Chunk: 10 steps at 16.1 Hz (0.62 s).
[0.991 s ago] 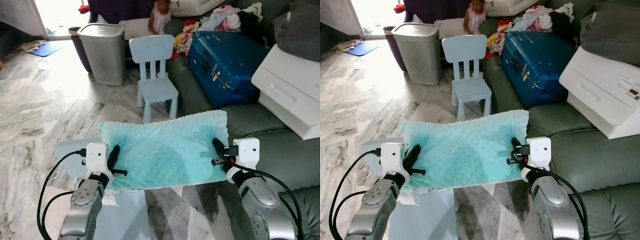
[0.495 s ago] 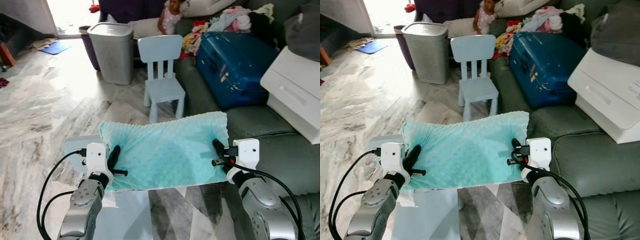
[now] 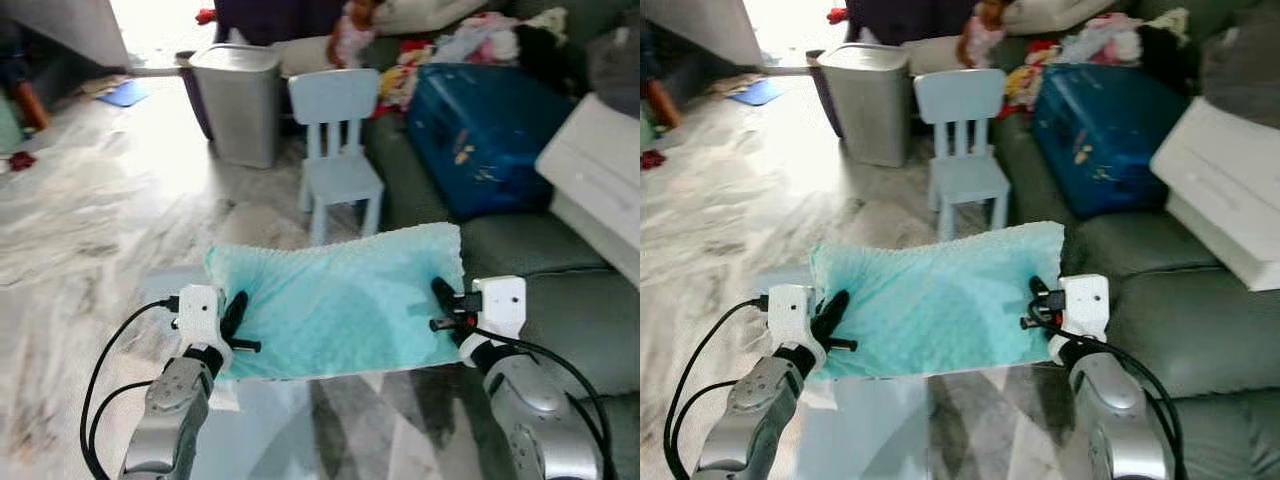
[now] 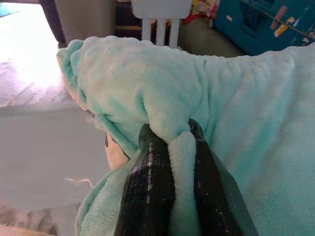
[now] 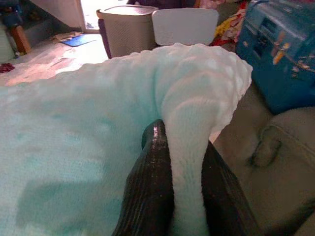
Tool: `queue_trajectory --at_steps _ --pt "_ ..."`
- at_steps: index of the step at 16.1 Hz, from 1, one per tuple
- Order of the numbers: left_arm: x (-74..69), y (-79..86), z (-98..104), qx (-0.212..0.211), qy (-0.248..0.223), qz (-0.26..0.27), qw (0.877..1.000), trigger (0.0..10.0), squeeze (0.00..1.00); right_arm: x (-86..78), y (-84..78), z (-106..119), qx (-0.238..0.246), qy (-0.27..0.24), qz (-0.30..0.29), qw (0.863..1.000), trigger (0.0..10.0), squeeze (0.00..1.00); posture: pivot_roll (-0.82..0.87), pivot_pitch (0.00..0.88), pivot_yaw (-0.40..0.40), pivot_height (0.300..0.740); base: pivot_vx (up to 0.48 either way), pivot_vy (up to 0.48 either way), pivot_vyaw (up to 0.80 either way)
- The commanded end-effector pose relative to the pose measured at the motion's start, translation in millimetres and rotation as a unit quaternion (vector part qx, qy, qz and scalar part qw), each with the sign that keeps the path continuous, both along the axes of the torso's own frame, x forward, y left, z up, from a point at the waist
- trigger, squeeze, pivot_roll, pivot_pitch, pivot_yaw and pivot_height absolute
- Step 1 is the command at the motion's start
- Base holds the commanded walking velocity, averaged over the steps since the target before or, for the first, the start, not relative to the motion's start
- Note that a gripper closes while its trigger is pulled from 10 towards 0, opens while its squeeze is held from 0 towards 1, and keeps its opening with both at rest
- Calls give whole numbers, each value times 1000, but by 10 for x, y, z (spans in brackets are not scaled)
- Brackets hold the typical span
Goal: Move the pillow to the sofa
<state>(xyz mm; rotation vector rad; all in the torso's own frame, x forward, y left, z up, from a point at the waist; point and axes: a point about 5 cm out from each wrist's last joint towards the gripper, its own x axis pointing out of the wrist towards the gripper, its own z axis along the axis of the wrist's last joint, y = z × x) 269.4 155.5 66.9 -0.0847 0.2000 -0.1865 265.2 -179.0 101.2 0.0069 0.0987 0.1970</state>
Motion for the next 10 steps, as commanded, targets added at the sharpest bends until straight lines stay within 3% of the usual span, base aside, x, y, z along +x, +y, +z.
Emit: queue_trajectory --at_steps 1,10 --pt "0 34 34 2 -5 3 1000 10000 0 -5 43 66 3 -13 8 1000 10000 0 -162 0 16 740 0 420 0" --pt "14 38 29 5 1 1 1000 10000 0 -3 50 71 3 -14 8 1000 10000 0 -164 0 20 740 0 432 0"
